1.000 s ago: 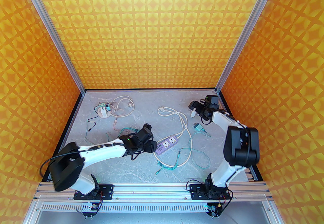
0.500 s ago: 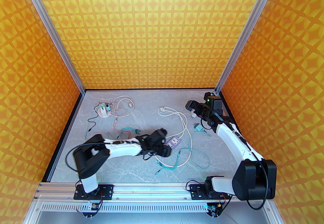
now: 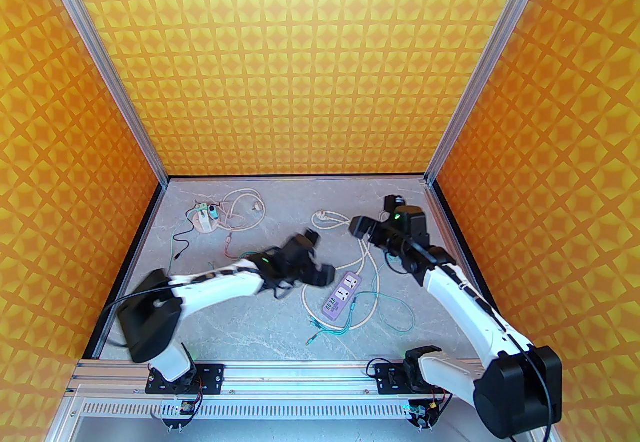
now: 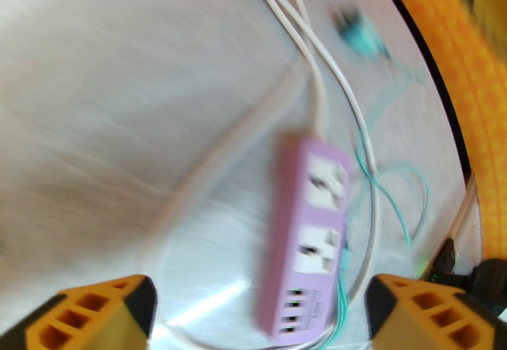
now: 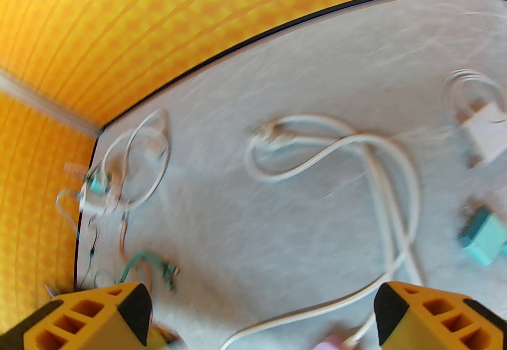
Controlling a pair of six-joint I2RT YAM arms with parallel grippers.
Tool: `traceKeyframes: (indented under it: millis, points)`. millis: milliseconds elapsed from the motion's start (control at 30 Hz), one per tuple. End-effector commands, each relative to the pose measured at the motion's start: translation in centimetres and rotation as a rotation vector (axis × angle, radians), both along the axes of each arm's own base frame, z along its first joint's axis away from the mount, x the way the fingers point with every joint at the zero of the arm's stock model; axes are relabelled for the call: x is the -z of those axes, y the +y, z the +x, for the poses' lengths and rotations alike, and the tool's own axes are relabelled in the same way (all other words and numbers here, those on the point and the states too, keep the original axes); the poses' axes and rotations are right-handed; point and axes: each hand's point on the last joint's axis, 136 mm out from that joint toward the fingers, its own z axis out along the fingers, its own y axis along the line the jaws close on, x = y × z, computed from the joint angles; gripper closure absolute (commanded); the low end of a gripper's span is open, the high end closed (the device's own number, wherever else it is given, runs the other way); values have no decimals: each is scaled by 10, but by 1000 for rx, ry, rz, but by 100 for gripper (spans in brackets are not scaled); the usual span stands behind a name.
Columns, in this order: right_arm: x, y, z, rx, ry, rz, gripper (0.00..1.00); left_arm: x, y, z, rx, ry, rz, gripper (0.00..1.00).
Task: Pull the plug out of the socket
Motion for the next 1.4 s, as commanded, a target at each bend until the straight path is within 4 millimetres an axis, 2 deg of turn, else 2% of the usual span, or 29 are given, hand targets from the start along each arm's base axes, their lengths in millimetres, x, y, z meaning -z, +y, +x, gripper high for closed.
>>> traceKeyframes:
  millis: [0, 233, 300, 400, 500, 567, 667, 800, 1067, 1200, 1367]
  points:
    - [-1, 19, -6, -42, -46, -12, 1, 1, 64, 18, -132, -14, 145, 1]
    - [5, 65, -24, -140, -89, -40, 2, -16, 187, 68, -426, -5, 274, 1]
    - [6, 78, -28, -169, -93, -37, 1, -21, 225, 81, -522, -7, 304, 6]
    - [5, 92, -33, -205, -106, -40, 2, -23, 277, 94, -647, -14, 337, 20]
    - [5, 101, -35, -229, -105, -41, 2, -23, 315, 100, -764, -7, 345, 25]
    - [5, 105, -36, -240, -106, -38, 2, -24, 333, 104, -817, -30, 382, 27]
    - [5, 109, -36, -258, -106, -34, 2, -16, 351, 112, -854, -17, 397, 27]
    - [3, 113, -37, -278, -110, -23, 1, 0, 364, 126, -868, -13, 418, 25]
    - [6, 113, -44, -303, -110, -14, 2, 4, 362, 165, -786, -114, 449, 22]
    - [7, 111, -47, -298, -105, -5, 2, 23, 368, 180, -750, -59, 508, 24]
    - [1, 109, -49, -294, -112, -2, 2, 39, 386, 189, -771, -37, 520, 27]
